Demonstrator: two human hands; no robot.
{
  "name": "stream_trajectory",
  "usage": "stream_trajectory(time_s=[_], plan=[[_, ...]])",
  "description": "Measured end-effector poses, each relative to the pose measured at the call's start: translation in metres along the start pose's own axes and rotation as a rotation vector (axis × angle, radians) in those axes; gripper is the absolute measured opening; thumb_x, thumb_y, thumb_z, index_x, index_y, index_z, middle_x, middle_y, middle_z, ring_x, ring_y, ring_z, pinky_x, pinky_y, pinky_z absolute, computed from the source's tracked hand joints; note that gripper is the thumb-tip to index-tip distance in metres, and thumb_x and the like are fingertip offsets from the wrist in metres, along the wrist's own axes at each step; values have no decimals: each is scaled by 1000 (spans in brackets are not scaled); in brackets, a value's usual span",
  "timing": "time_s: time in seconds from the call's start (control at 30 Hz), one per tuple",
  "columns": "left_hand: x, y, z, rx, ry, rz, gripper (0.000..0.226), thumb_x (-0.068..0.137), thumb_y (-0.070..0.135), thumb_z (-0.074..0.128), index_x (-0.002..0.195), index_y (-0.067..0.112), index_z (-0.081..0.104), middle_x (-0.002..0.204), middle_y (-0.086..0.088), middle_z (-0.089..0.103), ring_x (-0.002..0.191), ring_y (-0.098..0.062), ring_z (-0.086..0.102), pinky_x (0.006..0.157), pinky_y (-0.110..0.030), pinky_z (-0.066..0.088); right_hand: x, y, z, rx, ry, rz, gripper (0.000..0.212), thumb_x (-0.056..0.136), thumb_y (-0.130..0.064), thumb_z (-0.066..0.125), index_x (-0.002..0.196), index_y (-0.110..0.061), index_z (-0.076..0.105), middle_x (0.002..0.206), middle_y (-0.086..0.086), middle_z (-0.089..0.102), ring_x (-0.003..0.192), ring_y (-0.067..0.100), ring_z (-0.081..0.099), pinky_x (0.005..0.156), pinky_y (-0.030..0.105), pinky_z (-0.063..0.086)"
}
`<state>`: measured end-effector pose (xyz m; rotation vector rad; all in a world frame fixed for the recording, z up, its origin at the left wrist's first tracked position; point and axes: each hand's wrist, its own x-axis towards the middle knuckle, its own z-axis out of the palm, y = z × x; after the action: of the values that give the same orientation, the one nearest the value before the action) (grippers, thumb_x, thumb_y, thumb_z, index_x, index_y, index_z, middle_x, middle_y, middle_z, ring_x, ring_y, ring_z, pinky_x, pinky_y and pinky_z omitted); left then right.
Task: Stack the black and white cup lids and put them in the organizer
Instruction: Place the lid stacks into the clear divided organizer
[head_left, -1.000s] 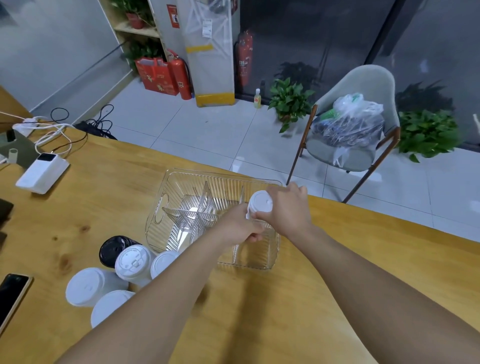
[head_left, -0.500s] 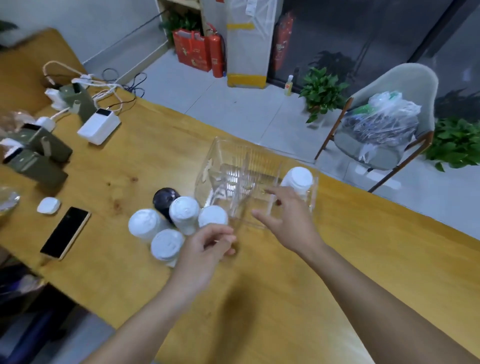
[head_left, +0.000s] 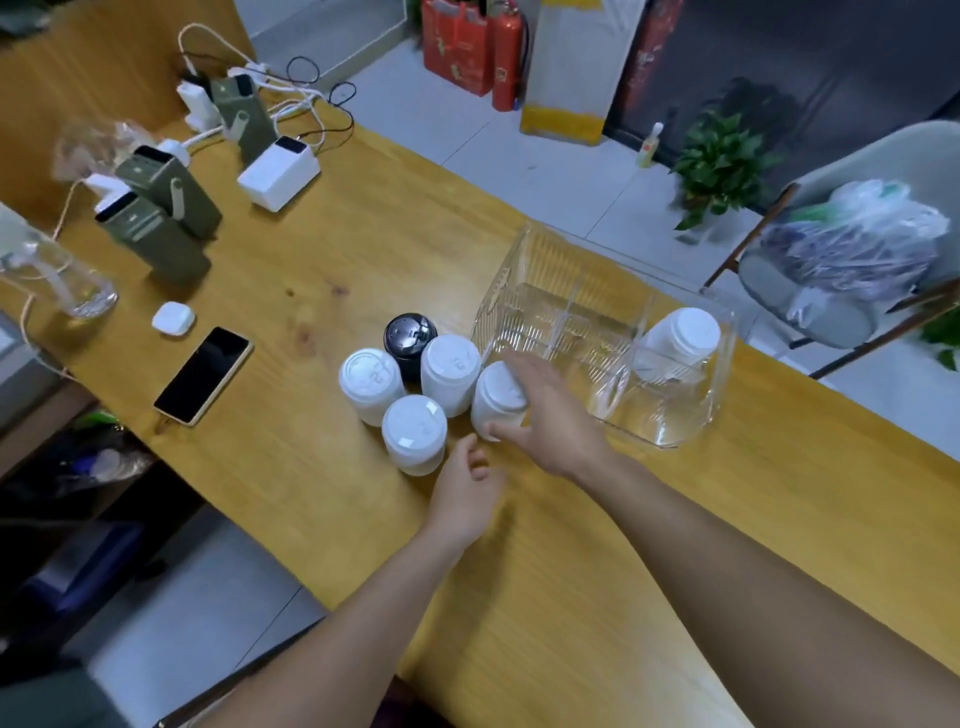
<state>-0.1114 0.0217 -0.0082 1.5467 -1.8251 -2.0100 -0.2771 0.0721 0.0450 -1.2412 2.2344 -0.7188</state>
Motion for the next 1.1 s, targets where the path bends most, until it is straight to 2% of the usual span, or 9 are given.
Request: stream_trajectory(time_s=[0.17,0.33,0.53,0.67,0.77,0.87,0.9,1.0,1.1], plan=[[21,-4,2,-29,48,-37,64,105,15,67,163,28,41,150,7,57,132,-11,60,104,-30,47,10,-5,15,-41,24,-60,82,89,-38,84,159,-18,46,160,2,47,147,21,43,121,35,37],[34,-5,7,-90,115,-62,71,97,-5,52,160,27,48,141,6,65,131,-7,61,104,-24,47,-13,5,15,73,88,3,75,88,-29,86,153,-24,48,149,-6,49,132,6,45,107,23,36],[27,4,6,-128,23,-119,77,95,-9,54,159,33,51,145,12,60,136,-9,54,120,-40,48,-41,19,11,226,134,125,75,86,-30,89,149,-33,48,144,-11,50,125,3,50,102,23,42],[24,9,6,-185,13,-113,80,90,-15,57,154,33,52,147,6,61,128,-6,59,112,-42,55,-55,27,7,263,179,171,74,83,-32,90,146,-33,50,141,-12,54,124,6,54,104,34,49],[16,14,8,-181,-32,-114,77,90,-17,60,147,35,56,141,7,67,128,-11,62,106,-43,59,-69,27,2,283,199,206,76,84,-35,89,149,-32,49,143,-12,53,125,3,52,105,30,48],[2,28,5,-110,-46,-48,73,93,-14,60,148,34,58,136,11,68,123,-13,63,79,-26,55,-81,23,-12,293,244,213,77,85,-33,89,150,-33,48,144,-12,52,126,3,52,103,27,47],[-1,32,5,-95,-50,-25,72,93,-14,60,147,34,60,135,11,68,120,-12,63,75,-22,52,-84,20,-19,284,253,203,77,85,-33,89,151,-33,48,144,-13,52,126,3,52,103,23,44],[-7,54,5,-48,-79,81,69,94,-9,62,144,38,65,134,14,72,116,-11,64,82,-22,51,-90,12,-47,247,305,169,77,85,-32,90,151,-32,49,142,-15,51,128,-4,49,100,7,36],[-1,92,14,-34,-121,192,61,99,-1,62,137,46,71,126,17,76,100,-5,66,87,-26,54,-82,10,-85,221,412,153,78,84,-26,92,150,-28,51,144,-14,51,131,-1,48,101,1,31]])
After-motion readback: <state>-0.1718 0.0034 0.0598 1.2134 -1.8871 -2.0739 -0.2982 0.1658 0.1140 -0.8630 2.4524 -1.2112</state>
